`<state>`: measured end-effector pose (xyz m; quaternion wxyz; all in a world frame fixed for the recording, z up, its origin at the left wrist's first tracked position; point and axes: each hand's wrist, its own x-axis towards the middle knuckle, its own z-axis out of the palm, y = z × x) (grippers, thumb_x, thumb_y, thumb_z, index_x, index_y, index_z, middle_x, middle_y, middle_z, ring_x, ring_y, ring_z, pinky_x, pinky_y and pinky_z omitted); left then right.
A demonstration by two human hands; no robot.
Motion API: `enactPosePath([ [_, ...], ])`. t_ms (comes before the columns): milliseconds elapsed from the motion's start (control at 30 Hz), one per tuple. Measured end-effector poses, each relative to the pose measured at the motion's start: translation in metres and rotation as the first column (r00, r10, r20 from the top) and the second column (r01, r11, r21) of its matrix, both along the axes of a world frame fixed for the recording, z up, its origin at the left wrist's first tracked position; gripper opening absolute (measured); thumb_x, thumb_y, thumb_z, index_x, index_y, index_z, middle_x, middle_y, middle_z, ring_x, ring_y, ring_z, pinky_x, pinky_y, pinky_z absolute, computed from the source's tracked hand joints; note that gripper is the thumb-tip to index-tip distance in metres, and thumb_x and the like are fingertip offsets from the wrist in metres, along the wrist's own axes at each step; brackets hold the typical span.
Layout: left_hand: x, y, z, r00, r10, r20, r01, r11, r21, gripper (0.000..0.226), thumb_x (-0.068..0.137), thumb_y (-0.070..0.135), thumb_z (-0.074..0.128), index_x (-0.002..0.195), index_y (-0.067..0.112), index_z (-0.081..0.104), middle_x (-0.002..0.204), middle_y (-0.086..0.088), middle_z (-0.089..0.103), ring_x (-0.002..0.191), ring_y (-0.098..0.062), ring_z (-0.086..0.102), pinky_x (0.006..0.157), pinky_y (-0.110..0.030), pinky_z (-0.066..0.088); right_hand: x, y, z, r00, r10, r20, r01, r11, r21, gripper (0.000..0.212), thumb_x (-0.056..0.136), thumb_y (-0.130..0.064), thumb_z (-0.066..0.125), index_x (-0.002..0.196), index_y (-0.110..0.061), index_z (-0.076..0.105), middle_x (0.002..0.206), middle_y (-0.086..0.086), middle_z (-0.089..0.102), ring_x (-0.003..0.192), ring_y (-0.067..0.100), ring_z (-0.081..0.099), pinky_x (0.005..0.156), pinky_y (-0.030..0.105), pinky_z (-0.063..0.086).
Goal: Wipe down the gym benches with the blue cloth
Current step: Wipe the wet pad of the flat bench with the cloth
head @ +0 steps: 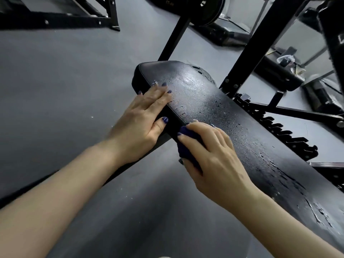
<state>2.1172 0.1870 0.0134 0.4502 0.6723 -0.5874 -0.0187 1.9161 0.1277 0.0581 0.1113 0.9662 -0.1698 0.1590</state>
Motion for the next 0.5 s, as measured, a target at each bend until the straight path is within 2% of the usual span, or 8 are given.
enactPosePath([
  [67, -0.031, 0.021, 0.0, 0.986, 0.117, -0.118, -0.128, 0.988, -0.087, 0.048, 0.093, 0.024, 0.045, 0.14, 0.018, 0.048, 0.15, 0.005, 0.039, 0.14, -0.01, 0.029, 0.114, -0.015, 0.015, -0.017, 0.006, 0.005, 0.999, -0.031, -0.025, 0.033, 0.998, 0.045, 0.045, 0.09, -0.033, 0.051, 0.132, -0.02, 0.058, 0.142, 0.006, 0.044, 0.137, 0.026, 0.036, 0.114, 0.038, 0.024],
  [133, -0.062, 0.036, 0.0, 0.969, 0.18, -0.172, -0.201, 0.972, -0.119, 0.037, 0.092, 0.02, 0.049, 0.126, 0.017, 0.062, 0.131, 0.005, 0.055, 0.122, -0.013, 0.047, 0.104, -0.009, 0.025, -0.024, 0.006, 0.007, 0.999, -0.033, -0.006, 0.034, 0.995, 0.091, 0.045, 0.091, -0.031, 0.045, 0.134, -0.023, 0.057, 0.143, 0.005, 0.043, 0.135, 0.024, 0.034, 0.111, 0.032, 0.022],
  [200, -0.085, 0.042, 0.003, 0.953, 0.175, -0.246, -0.208, 0.971, -0.115, 0.028, 0.091, 0.016, 0.053, 0.114, 0.018, 0.068, 0.114, 0.008, 0.062, 0.106, -0.008, 0.055, 0.093, -0.008, 0.034, -0.025, 0.003, 0.008, 0.999, -0.024, 0.034, 0.019, 0.989, 0.148, 0.043, 0.092, -0.025, 0.044, 0.132, -0.023, 0.059, 0.141, 0.003, 0.046, 0.131, 0.023, 0.038, 0.108, 0.031, 0.026],
  [300, -0.106, 0.043, 0.013, 0.888, 0.149, -0.436, -0.194, 0.979, -0.059, 0.024, 0.093, 0.011, 0.058, 0.111, 0.02, 0.071, 0.105, 0.012, 0.066, 0.095, 0.004, 0.058, 0.077, -0.002, 0.037, -0.029, 0.0, 0.007, 0.992, -0.041, 0.121, 0.005, 0.959, 0.282, 0.045, 0.091, -0.025, 0.04, 0.13, -0.021, 0.062, 0.139, 0.002, 0.05, 0.129, 0.022, 0.042, 0.107, 0.032, 0.032],
  [367, -0.117, 0.043, 0.018, 0.843, 0.158, -0.515, -0.203, 0.979, -0.031, 0.027, 0.094, 0.01, 0.057, 0.115, 0.02, 0.07, 0.108, 0.013, 0.067, 0.097, 0.007, 0.058, 0.079, 0.0, 0.037, -0.032, -0.001, 0.009, 0.984, -0.055, 0.172, -0.009, 0.937, 0.349, 0.044, 0.089, -0.022, 0.043, 0.128, -0.02, 0.064, 0.137, 0.001, 0.052, 0.126, 0.018, 0.043, 0.108, 0.024, 0.031],
  [433, -0.128, 0.043, 0.022, 0.791, 0.161, -0.59, -0.201, 0.98, -0.001, 0.03, 0.095, 0.008, 0.056, 0.121, 0.02, 0.067, 0.115, 0.012, 0.066, 0.102, 0.006, 0.059, 0.085, -0.002, 0.039, -0.032, -0.002, 0.014, 0.966, -0.095, 0.239, -0.005, 0.922, 0.387, 0.039, 0.084, -0.014, 0.054, 0.121, -0.017, 0.067, 0.128, -0.001, 0.058, 0.118, 0.016, 0.049, 0.103, 0.012, 0.031],
  [500, -0.139, 0.042, 0.023, 0.72, 0.178, -0.67, -0.205, 0.978, 0.039, 0.035, 0.096, 0.008, 0.053, 0.127, 0.02, 0.063, 0.124, 0.009, 0.063, 0.112, 0.002, 0.057, 0.093, -0.005, 0.04, -0.026, -0.001, 0.019, 0.94, -0.18, 0.289, 0.038, 0.899, 0.435, 0.035, 0.076, -0.005, 0.063, 0.109, -0.015, 0.068, 0.113, -0.004, 0.063, 0.108, 0.017, 0.055, 0.097, 0.015, 0.038],
])
